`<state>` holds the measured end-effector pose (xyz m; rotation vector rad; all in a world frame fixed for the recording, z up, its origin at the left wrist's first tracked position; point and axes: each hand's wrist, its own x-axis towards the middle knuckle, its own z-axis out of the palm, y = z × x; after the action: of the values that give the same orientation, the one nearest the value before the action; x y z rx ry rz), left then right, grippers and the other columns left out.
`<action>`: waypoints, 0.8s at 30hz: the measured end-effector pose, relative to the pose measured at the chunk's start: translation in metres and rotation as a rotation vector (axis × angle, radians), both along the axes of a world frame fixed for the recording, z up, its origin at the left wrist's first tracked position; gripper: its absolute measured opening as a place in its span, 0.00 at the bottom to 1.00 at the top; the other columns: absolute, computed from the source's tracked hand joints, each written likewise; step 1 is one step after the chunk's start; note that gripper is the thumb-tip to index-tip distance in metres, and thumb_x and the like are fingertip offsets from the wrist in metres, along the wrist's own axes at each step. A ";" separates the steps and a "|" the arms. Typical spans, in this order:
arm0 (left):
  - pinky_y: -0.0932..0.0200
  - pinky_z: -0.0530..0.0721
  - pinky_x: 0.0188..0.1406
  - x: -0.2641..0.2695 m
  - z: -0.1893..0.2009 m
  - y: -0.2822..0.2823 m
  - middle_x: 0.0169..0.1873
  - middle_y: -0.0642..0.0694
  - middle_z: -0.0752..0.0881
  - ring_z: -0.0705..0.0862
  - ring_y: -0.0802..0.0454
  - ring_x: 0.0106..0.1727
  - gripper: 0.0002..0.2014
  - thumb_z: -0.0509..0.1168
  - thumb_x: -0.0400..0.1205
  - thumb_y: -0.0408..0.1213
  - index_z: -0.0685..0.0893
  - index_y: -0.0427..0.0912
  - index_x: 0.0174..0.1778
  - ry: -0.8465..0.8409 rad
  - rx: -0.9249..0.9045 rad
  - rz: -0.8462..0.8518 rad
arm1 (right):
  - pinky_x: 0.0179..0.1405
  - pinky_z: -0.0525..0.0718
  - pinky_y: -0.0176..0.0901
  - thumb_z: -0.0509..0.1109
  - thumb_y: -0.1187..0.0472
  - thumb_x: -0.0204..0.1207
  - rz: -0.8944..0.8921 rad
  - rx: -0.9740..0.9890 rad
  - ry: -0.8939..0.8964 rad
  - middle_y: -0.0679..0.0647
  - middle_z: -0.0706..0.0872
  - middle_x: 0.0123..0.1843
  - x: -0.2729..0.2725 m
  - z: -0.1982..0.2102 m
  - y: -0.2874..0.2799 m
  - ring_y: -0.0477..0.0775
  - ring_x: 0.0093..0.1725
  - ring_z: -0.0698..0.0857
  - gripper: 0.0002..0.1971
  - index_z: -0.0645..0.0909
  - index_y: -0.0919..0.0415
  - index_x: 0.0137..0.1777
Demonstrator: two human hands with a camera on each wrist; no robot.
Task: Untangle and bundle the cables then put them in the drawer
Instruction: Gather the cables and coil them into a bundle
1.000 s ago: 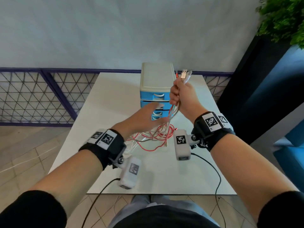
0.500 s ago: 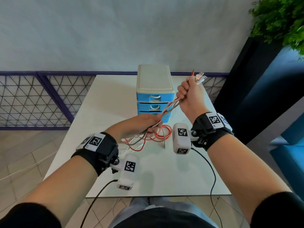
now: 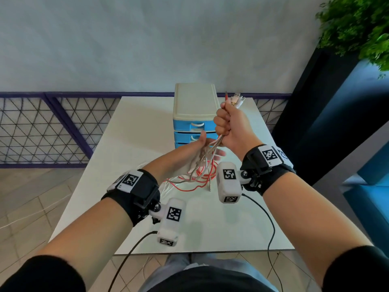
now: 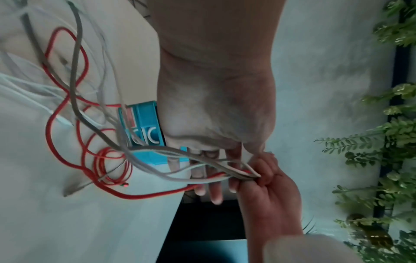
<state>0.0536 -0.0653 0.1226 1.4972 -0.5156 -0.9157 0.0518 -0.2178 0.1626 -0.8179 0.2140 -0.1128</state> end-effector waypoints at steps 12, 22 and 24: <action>0.63 0.72 0.34 0.007 0.009 0.021 0.23 0.50 0.65 0.64 0.57 0.21 0.25 0.44 0.86 0.58 0.71 0.42 0.34 0.059 0.251 -0.321 | 0.08 0.54 0.30 0.52 0.53 0.88 0.119 -0.028 -0.008 0.44 0.63 0.21 -0.005 0.002 -0.016 0.39 0.15 0.59 0.15 0.70 0.55 0.40; 0.53 0.74 0.50 0.023 0.007 0.020 0.40 0.52 0.83 0.79 0.51 0.46 0.14 0.55 0.85 0.52 0.81 0.50 0.42 -0.709 0.646 -0.019 | 0.10 0.54 0.28 0.61 0.55 0.85 0.411 -0.472 0.154 0.43 0.61 0.21 -0.013 0.005 -0.015 0.38 0.16 0.58 0.11 0.72 0.56 0.42; 0.51 0.67 0.52 0.021 0.007 0.018 0.43 0.55 0.83 0.78 0.52 0.48 0.14 0.55 0.85 0.53 0.82 0.51 0.46 -0.846 0.726 0.001 | 0.09 0.53 0.27 0.60 0.55 0.85 0.550 -0.449 0.202 0.43 0.61 0.20 -0.018 0.004 -0.015 0.38 0.15 0.56 0.12 0.75 0.58 0.42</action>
<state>0.0747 -0.0468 0.1292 2.5643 -0.8295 -0.4266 0.0338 -0.2327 0.1669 -1.3093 0.1480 0.4558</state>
